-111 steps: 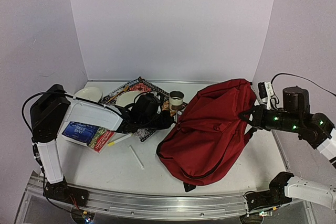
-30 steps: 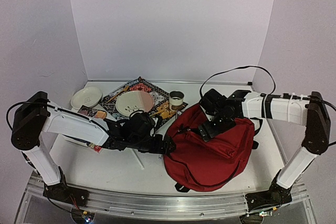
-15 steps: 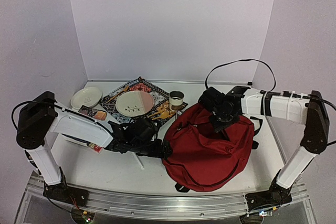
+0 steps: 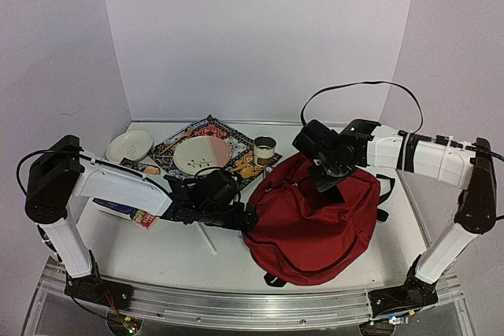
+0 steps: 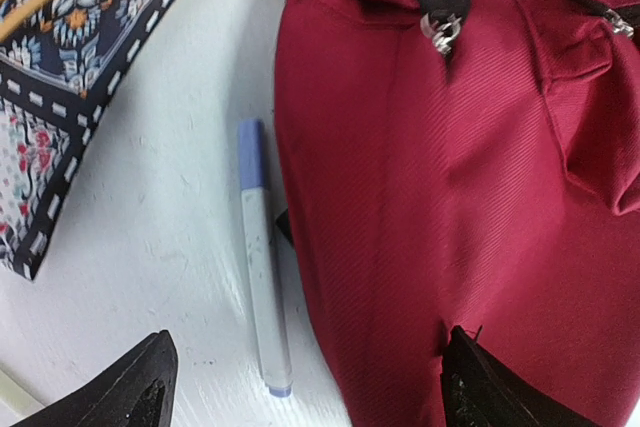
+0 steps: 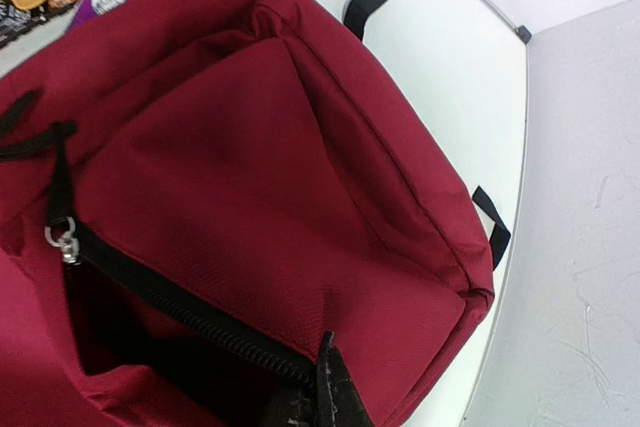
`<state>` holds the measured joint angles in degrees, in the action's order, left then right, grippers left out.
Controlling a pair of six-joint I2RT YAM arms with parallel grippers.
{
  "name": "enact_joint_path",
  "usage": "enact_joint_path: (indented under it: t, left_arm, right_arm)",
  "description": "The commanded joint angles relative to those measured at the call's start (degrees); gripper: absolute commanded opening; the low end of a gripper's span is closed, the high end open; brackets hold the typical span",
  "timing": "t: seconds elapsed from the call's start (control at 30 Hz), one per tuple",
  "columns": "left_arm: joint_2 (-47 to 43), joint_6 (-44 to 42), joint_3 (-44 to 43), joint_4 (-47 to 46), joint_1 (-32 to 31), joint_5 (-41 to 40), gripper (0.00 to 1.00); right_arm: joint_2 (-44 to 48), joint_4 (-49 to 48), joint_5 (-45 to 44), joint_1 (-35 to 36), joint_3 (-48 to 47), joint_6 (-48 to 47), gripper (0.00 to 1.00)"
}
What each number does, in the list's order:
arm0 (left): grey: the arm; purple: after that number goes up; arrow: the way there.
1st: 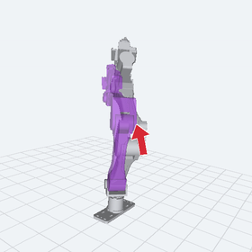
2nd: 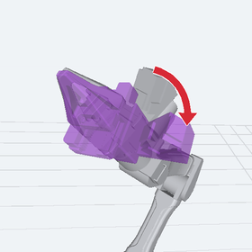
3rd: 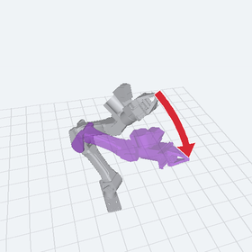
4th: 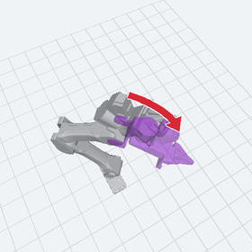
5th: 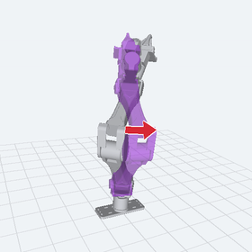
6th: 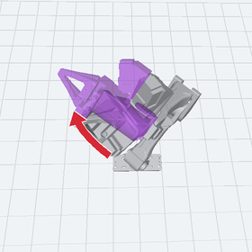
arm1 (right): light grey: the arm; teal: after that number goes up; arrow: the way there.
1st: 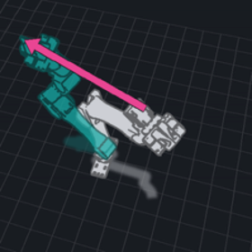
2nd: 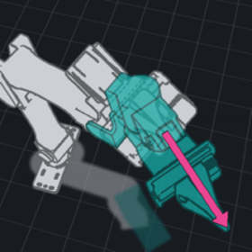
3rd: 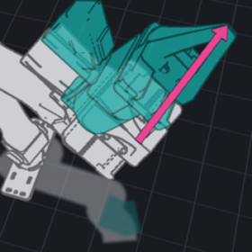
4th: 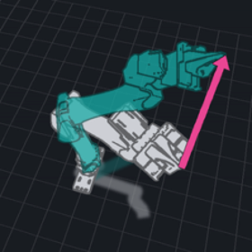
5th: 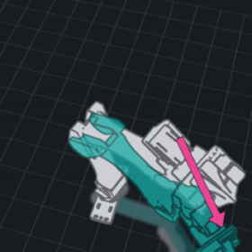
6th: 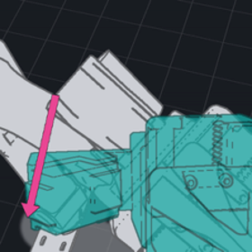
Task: Pack the student bag
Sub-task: Pick up the second largest pocket of the bag, then pick up the pen at the center of the board.
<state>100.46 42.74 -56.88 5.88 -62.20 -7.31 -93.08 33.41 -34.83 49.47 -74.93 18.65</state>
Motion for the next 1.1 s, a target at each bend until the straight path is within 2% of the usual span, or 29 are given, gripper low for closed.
enact_joint_path:
  t: [0.0,0.37,0.47,0.77,1.07]
  left_arm:
    - [-1.3,-2.42,-3.24,1.26,0.76,-2.18,0.92]
    - [-12.88,-3.42,3.68,2.44,2.85,-6.04,0.92]
    - [-13.53,-3.74,4.66,3.25,3.19,-6.73,0.88]
    - [-4.78,-5.39,-0.06,4.41,4.65,-2.99,0.6]
    - [4.95,-7.68,-7.22,5.28,4.9,1.57,0.59]
  right_arm:
    - [2.22,3.59,-3.92,0.38,-2.94,0.67,0.0]
    - [1.5,3.81,-2.9,0.4,-1.49,3.0,0.0]
    - [1.57,3.2,-2.66,0.45,-1.61,2.97,0.0]
    - [1.65,2.62,-1.83,0.48,-1.56,3.24,0.0]
    - [2.64,2.63,-2.07,0.52,-1.07,3.36,0.0]
